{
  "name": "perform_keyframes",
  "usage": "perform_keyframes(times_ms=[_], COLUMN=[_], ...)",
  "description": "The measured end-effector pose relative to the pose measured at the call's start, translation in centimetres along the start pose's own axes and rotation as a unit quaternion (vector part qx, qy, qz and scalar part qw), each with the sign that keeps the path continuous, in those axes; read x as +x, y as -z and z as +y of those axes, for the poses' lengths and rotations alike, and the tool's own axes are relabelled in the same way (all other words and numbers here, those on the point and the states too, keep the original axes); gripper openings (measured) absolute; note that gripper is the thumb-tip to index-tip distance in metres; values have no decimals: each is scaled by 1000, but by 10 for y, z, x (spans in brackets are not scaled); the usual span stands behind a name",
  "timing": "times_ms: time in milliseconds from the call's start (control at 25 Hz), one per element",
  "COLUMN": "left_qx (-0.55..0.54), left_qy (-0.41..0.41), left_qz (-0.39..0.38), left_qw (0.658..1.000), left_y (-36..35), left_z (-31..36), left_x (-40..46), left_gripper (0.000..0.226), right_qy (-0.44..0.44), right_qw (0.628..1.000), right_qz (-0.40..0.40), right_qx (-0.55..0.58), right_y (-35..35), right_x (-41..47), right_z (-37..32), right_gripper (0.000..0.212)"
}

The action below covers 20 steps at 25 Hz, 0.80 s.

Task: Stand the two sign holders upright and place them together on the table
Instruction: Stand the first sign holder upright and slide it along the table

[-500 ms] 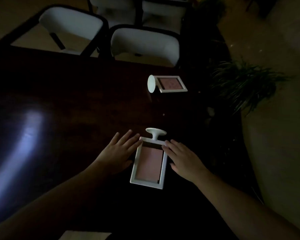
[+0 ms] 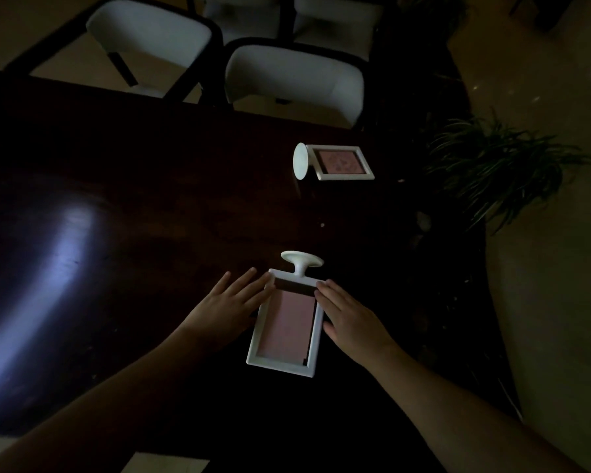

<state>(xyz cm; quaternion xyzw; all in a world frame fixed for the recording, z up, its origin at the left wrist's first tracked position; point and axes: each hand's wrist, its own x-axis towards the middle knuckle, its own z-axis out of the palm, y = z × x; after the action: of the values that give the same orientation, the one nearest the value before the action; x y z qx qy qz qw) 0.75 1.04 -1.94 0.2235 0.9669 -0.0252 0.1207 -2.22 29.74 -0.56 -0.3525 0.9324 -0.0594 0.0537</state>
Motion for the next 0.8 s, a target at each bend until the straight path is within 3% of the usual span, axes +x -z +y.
perform_keyframes(times_ms=[360, 800], left_qx=[-74, -115], left_qy=[-5, 19], left_qz=[-13, -10], left_qw=[997, 993], left_y=[15, 43], left_z=[-12, -29], left_x=[-11, -15], left_gripper=[74, 64], right_qy=[-10, -31], right_qw=[994, 983], right_qz=[-20, 17], right_qx=[105, 179], right_y=[11, 30], right_x=[2, 29], right_z=[-3, -12], right_gripper=[58, 48])
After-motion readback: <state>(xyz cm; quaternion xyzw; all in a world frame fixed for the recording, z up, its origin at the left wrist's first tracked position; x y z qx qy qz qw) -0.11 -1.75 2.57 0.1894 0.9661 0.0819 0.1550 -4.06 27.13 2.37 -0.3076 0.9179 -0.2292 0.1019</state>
